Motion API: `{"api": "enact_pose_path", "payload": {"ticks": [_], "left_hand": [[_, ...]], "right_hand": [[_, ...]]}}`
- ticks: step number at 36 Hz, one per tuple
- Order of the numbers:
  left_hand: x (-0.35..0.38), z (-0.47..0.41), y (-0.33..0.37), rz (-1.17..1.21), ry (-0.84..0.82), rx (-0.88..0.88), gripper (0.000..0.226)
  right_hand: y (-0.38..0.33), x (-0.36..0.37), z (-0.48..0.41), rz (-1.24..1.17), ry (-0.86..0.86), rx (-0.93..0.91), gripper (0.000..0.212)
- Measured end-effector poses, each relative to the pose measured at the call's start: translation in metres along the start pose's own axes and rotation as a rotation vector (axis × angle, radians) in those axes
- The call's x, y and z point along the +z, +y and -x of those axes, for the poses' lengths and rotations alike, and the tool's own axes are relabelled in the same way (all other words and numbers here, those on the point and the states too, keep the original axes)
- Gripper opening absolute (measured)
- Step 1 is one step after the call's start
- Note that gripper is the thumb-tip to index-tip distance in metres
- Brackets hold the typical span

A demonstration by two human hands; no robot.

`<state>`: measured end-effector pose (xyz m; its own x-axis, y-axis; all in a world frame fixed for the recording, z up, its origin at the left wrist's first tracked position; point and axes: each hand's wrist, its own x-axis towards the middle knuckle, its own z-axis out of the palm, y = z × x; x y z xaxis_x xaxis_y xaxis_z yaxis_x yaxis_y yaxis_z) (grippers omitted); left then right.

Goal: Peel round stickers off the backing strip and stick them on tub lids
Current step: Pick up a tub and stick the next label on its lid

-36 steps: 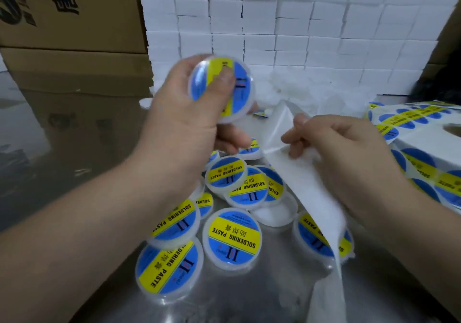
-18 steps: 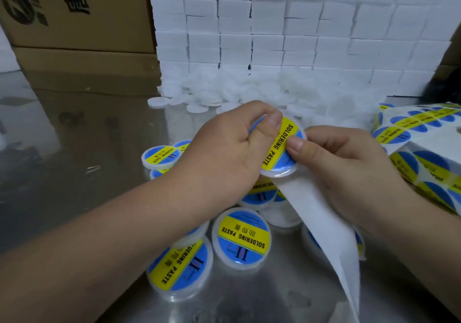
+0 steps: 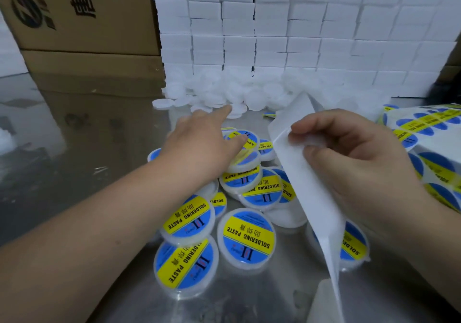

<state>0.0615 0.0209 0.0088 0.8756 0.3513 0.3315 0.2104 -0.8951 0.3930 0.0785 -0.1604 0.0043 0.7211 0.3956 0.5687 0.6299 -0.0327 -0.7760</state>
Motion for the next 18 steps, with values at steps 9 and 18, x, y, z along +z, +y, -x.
{"api": "enact_pose_path", "payload": {"ticks": [9,18], "left_hand": [[-0.014,0.022,0.025,0.986,-0.184,0.123,0.018],[-0.016,0.019,0.027,1.469,-0.294,-0.003,0.017]], "right_hand": [[-0.003,0.001,0.001,-0.090,-0.068,-0.054,0.037],[-0.009,-0.006,0.003,-0.392,-0.098,-0.143,0.035]]}}
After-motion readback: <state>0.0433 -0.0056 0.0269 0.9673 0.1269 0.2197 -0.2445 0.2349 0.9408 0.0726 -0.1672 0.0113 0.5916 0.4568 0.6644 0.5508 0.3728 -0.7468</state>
